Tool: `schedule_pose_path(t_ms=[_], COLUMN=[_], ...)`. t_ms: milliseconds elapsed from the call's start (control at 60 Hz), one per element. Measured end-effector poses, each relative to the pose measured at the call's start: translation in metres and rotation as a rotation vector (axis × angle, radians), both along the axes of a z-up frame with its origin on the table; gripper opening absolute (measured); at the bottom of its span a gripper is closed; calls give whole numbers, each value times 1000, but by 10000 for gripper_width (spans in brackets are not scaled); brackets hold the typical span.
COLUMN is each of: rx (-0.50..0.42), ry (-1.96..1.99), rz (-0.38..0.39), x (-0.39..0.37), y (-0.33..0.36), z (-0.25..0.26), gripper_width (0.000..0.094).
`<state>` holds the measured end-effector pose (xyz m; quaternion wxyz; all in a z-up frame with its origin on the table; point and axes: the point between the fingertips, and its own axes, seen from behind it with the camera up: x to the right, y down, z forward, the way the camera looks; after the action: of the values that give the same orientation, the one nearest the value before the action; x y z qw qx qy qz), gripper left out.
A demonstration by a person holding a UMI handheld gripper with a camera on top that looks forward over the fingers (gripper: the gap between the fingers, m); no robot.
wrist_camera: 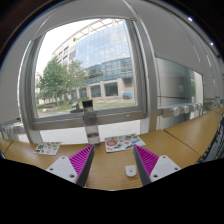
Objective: Unplug charger
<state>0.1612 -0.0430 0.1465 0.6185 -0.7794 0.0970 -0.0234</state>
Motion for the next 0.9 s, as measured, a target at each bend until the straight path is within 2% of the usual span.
schedule_pose_path(t_ms=[100, 200, 433, 567, 900], rx=[41, 54, -60, -86, -99], ry=[7, 15, -21, -27, -70], rz=[11, 8, 49, 92, 116], x=[-42, -85, -173, -201, -220], y=[-28, -59, -107, -125, -148], z=[26, 24, -25, -32, -31], gripper_width=[780, 784, 809, 811, 813])
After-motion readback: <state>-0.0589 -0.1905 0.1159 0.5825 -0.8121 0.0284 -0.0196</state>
